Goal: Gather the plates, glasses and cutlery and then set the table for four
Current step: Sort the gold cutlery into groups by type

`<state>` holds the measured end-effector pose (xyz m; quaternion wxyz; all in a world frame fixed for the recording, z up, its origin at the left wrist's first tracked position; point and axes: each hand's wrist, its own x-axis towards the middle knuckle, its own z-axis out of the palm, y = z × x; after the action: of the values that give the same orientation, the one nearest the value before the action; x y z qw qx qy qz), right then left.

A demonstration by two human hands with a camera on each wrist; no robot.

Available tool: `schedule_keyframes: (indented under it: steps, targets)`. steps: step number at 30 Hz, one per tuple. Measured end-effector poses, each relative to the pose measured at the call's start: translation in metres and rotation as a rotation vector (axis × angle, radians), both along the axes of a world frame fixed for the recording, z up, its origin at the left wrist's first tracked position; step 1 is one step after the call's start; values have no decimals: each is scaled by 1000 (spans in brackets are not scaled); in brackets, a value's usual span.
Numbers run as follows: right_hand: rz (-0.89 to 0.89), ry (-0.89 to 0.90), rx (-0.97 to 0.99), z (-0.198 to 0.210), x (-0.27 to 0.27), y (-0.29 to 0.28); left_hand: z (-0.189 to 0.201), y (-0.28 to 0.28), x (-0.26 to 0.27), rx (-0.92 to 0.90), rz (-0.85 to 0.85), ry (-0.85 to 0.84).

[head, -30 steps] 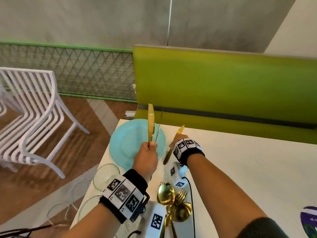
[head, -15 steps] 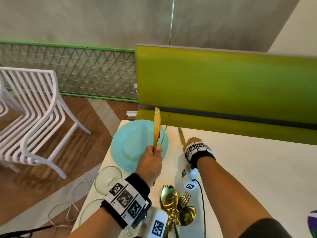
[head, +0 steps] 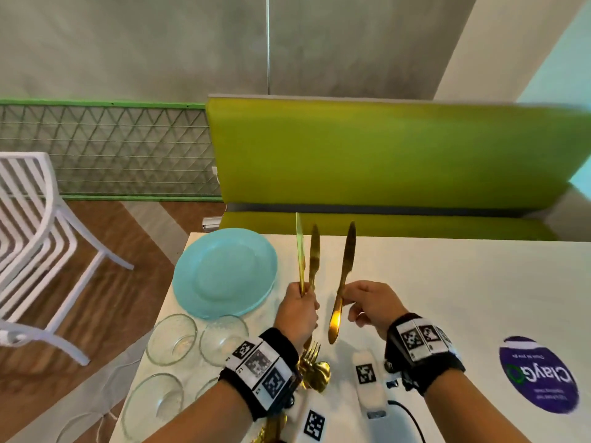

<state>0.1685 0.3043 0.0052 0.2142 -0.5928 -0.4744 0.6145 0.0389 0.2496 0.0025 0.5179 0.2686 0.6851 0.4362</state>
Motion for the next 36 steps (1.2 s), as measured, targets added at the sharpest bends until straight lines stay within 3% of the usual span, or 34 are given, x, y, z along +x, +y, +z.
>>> schedule_keyframes:
  steps: [5, 10, 23, 36]
  targets:
    - [-96, 58, -21, 6, 20, -43, -6, -23, 37, -26, -124, 42]
    - [-68, -35, -60, -7, 40, -81, -21, -52, 60, -59, -238, 104]
    - [61, -258, -197, -47, 66, -116, -70, -97, 85, -235, -294, -76]
    - [145, -390, -233, -59, 65, -109, -89, -93, 79, -198, -538, 338]
